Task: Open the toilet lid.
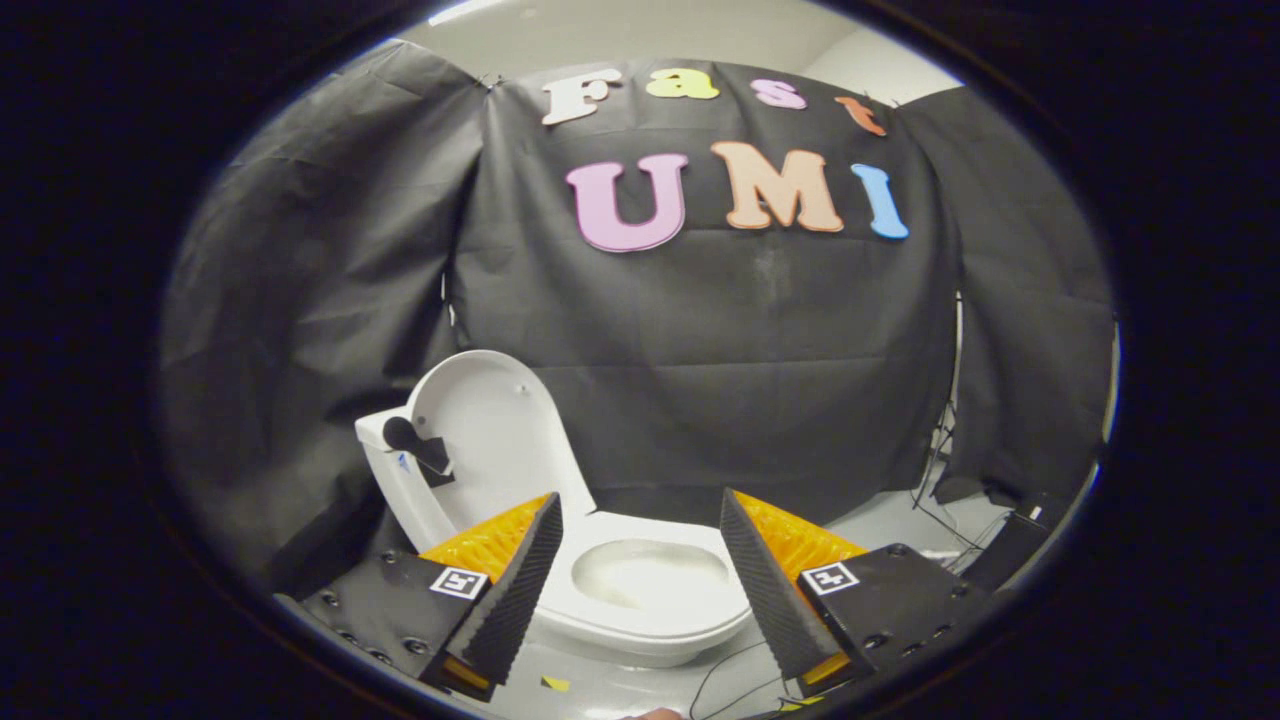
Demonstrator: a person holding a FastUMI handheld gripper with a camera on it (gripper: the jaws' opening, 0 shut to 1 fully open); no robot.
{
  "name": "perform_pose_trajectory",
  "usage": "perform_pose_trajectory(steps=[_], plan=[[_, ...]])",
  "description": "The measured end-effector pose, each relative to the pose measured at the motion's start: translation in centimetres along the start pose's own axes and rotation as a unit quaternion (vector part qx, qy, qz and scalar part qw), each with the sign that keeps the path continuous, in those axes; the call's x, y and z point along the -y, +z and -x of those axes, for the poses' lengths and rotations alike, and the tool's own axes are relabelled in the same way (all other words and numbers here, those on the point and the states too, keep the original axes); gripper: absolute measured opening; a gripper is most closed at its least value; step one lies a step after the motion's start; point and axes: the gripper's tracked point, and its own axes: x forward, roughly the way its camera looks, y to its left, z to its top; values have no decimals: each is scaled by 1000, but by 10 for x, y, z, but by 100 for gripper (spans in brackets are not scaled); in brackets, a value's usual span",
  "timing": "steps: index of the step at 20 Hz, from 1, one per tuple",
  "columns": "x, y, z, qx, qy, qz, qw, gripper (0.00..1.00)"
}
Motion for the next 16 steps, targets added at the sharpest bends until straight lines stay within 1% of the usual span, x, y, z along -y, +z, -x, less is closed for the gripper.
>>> perform_pose_trajectory(steps=[4,6,9,16], plan=[[33,-9,1,17,-31,-21,999,98],[35,-12,2,17,-30,-30,999,98],[36,-30,3,-8,-25,-30,999,98],[56,-58,9,-34,-44,-50,997,98]])
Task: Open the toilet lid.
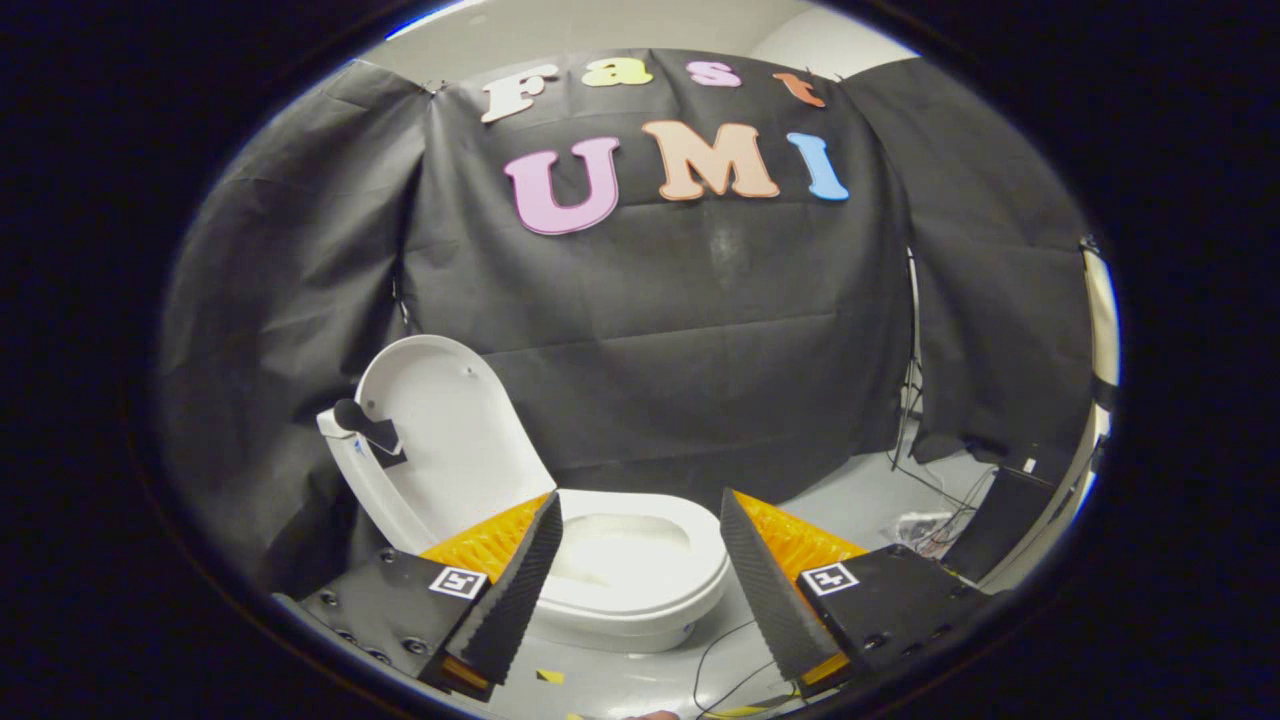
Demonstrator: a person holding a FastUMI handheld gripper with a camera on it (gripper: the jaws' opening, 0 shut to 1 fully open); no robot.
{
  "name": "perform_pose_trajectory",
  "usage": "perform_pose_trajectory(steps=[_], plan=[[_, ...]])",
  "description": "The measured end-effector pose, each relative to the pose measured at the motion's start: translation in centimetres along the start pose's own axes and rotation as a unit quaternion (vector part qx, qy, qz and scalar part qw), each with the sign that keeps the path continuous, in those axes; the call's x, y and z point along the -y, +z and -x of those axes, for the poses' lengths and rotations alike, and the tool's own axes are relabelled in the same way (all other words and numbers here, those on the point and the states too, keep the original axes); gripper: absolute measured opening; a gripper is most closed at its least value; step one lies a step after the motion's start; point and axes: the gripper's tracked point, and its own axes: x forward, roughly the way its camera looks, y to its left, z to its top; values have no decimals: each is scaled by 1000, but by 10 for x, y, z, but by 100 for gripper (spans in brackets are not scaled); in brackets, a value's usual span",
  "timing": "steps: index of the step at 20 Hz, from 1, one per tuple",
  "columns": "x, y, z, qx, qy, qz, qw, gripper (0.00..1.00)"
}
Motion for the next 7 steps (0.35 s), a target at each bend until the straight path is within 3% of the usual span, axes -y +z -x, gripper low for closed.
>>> perform_pose_trajectory(steps=[7], plan=[[12,-31,-6,-38,-17,-5,999,98]])
